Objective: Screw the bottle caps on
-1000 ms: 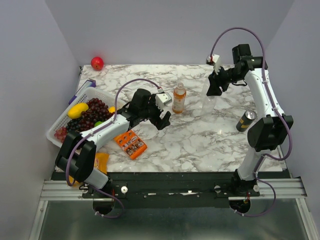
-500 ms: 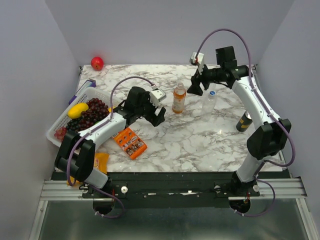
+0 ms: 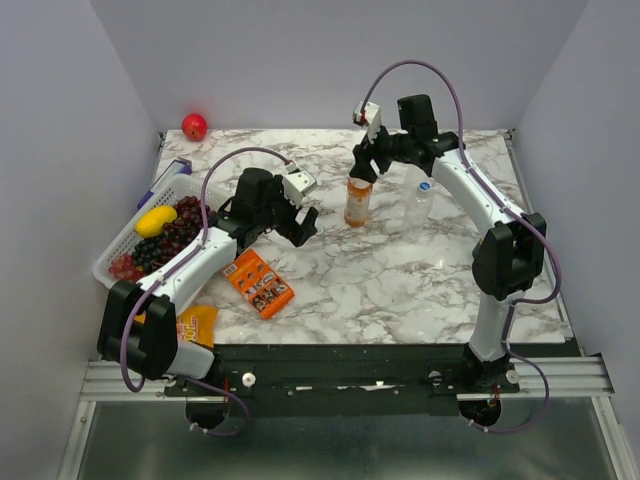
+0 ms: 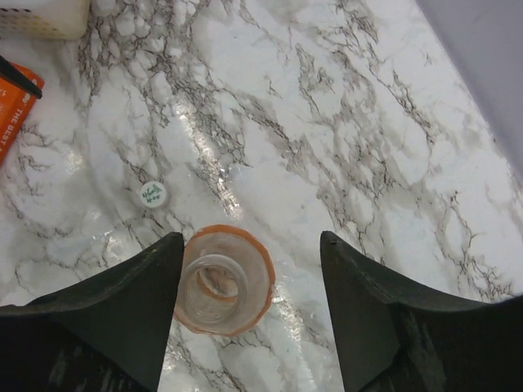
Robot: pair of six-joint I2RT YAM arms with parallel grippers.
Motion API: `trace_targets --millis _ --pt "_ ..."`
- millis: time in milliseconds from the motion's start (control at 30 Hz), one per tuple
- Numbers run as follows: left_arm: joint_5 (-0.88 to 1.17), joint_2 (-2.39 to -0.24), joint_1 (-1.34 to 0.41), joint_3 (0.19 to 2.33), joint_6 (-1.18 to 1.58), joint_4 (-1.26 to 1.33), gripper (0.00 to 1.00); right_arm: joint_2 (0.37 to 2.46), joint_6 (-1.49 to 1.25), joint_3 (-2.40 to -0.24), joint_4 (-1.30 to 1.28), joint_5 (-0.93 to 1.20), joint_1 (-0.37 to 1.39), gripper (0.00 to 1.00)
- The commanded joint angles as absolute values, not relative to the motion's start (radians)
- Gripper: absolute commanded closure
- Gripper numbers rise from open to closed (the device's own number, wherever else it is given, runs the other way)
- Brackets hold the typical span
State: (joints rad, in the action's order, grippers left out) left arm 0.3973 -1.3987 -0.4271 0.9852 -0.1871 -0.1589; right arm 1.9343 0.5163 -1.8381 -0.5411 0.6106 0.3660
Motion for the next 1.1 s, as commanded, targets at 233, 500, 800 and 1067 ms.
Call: trace_targets --millis 233,500,800,1067 --pt "0.53 -1.407 -0.425 1.009 -0.152 -0.077 0.01 1.861 0.446 -1.845 -0.534 0.67 0.385 0.83" --pt "0.594 -1.48 -0.456 1.048 -0.135 0.003 0.01 1.757 0.299 -1.848 -0.529 0.91 0.396 0.87" --pt "0.618 -1.565 -0.491 1.109 -0.11 0.072 0.01 1.715 0.209 -1.793 -0.477 0.991 0.407 0.87" --pt "0.71 -1.572 -0.529 1.111 -0.129 0.037 0.01 1.698 0.186 -1.773 -0.459 1.015 0.41 0.87"
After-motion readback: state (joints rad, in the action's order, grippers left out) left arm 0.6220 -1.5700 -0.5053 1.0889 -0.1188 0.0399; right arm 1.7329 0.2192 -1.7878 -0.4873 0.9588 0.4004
